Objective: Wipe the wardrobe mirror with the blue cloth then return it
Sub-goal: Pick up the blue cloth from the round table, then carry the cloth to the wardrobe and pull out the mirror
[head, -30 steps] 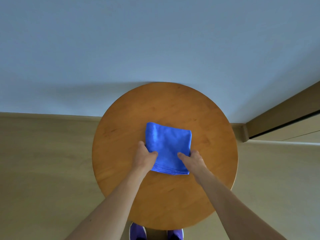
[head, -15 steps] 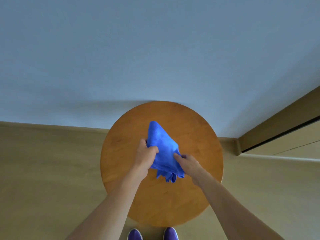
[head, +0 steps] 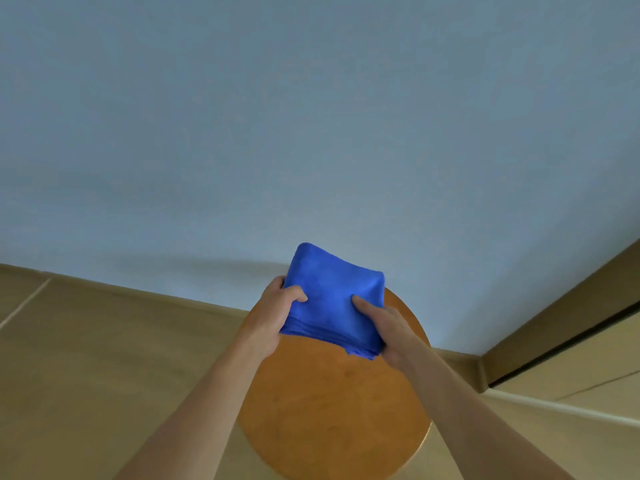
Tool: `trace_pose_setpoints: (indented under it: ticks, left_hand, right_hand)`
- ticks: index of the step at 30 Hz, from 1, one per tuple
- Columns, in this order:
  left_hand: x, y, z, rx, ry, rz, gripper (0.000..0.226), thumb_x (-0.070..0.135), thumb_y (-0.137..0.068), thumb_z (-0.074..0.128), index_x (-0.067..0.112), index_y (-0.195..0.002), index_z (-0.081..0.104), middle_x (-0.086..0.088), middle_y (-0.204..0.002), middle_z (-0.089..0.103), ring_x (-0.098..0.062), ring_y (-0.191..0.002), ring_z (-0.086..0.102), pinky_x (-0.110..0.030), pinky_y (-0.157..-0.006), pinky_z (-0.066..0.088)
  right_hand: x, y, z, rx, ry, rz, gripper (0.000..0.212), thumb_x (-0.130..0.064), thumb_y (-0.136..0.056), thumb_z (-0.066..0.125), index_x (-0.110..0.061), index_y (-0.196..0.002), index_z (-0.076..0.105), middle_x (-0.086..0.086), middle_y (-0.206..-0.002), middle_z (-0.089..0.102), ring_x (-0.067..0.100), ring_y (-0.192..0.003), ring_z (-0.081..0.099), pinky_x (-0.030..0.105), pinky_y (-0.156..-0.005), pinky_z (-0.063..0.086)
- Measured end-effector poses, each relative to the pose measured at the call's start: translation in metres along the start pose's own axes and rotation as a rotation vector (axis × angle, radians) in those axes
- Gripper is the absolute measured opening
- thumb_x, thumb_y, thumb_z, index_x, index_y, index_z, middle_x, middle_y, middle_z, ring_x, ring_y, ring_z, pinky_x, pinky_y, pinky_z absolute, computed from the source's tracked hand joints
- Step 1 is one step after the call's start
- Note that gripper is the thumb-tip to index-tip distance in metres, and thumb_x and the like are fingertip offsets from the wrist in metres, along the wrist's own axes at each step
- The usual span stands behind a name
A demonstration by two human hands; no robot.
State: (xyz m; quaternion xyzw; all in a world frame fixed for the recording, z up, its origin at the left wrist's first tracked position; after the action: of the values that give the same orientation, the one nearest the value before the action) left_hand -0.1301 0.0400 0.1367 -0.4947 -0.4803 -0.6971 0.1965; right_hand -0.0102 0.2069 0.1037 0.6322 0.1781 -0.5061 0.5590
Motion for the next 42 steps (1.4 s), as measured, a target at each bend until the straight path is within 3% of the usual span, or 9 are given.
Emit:
trace_pose_setpoints:
  ticks: [3,7,11,17,24,28,32,36,42]
  left_hand:
    - [0.015,0.022,-0.026,0.026,0.055,0.016,0.049,0.026,-0.062,0.067,0.017,-0.111,0.066,-0.003,-0.099,0.077,-0.023,-0.084,0.074,-0.036,-0.068,0.056]
    - [0.031,0.051,-0.061,0.047,0.120,0.067,0.040,0.038,-0.082,0.076,0.022,-0.117,0.066,0.001,-0.109,0.078,-0.021,-0.096,0.076,-0.038,-0.076,0.061]
    - [0.048,0.078,-0.110,0.099,0.116,0.133,0.052,0.051,-0.077,0.080,0.024,-0.120,0.070,0.002,-0.114,0.077,-0.021,-0.104,0.075,-0.046,-0.096,0.058]
    - [0.055,0.115,-0.197,0.187,0.158,0.175,0.047,0.043,-0.082,0.083,0.027,-0.124,0.068,0.001,-0.115,0.077,-0.023,-0.104,0.075,-0.047,-0.094,0.059]
    - [0.062,0.165,-0.322,0.292,0.215,0.255,0.038,0.023,-0.090,0.076,0.023,-0.127,0.063,0.001,-0.119,0.075,-0.022,-0.108,0.073,-0.047,-0.099,0.056]
    - [0.059,0.201,-0.400,0.420,0.264,0.286,0.038,0.039,-0.089,0.077,0.027,-0.123,0.063,0.005,-0.113,0.077,-0.017,-0.101,0.075,-0.041,-0.090,0.060]
    - [0.048,0.247,-0.476,0.597,0.288,0.326,0.026,0.049,-0.091,0.072,0.038,-0.113,0.065,0.013,-0.106,0.078,-0.013,-0.099,0.075,-0.039,-0.089,0.059]
    - [0.036,0.303,-0.544,0.775,0.297,0.396,0.017,0.051,-0.093,0.067,0.043,-0.107,0.064,0.023,-0.097,0.076,-0.005,-0.090,0.075,-0.031,-0.080,0.057]
    - [0.018,0.373,-0.626,1.038,0.328,0.433,0.020,0.045,-0.095,0.066,0.029,-0.108,0.064,0.012,-0.098,0.076,-0.009,-0.085,0.075,-0.033,-0.074,0.059]
  right_hand:
    - [-0.033,0.009,0.018,0.007,0.008,-0.061,0.045,-0.032,-0.085,0.077,-0.007,-0.120,0.066,0.013,-0.106,0.076,0.031,-0.096,0.074,0.041,-0.076,0.060]
    - [-0.065,0.019,0.060,-0.066,0.038,-0.099,0.052,-0.022,-0.075,0.081,-0.009,-0.122,0.063,0.008,-0.108,0.076,0.027,-0.099,0.074,0.039,-0.079,0.060]
    - [-0.089,0.030,0.116,-0.135,0.066,-0.154,0.045,-0.027,-0.080,0.080,-0.009,-0.119,0.065,0.008,-0.105,0.077,0.025,-0.095,0.075,0.038,-0.077,0.060]
    - [-0.107,0.042,0.216,-0.223,0.142,-0.197,0.040,-0.039,-0.087,0.075,-0.008,-0.111,0.071,0.009,-0.104,0.077,0.026,-0.097,0.074,0.042,-0.085,0.060]
    - [-0.116,0.049,0.346,-0.271,0.295,-0.279,0.026,-0.032,-0.089,0.071,-0.017,-0.110,0.068,0.004,-0.104,0.077,0.025,-0.097,0.073,0.049,-0.090,0.058]
    - [-0.114,0.063,0.435,-0.346,0.360,-0.363,0.025,-0.037,-0.090,0.071,-0.021,-0.109,0.068,-0.003,-0.101,0.077,0.017,-0.091,0.074,0.037,-0.078,0.060]
    - [-0.108,0.085,0.526,-0.443,0.425,-0.440,0.025,-0.041,-0.094,0.065,-0.023,-0.111,0.067,-0.004,-0.104,0.076,0.017,-0.095,0.073,0.037,-0.083,0.060]
    - [-0.095,0.110,0.611,-0.549,0.477,-0.499,0.022,-0.043,-0.096,0.061,-0.026,-0.108,0.067,-0.007,-0.103,0.075,0.010,-0.090,0.072,0.026,-0.074,0.058]
    - [-0.075,0.134,0.726,-0.732,0.528,-0.505,0.032,-0.046,-0.093,0.065,-0.025,-0.117,0.064,-0.006,-0.110,0.074,0.016,-0.100,0.071,0.041,-0.092,0.058]
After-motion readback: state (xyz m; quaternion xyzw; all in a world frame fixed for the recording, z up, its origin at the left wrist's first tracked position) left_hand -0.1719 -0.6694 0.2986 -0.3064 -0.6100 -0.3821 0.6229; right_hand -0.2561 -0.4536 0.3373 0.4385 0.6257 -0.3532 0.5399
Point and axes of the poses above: each hand's wrist, its own y-axis away from the middle knuckle, its own z-axis out of the palm, x = y × z, the point moved 10 cm from there along -y, towards the middle knuckle
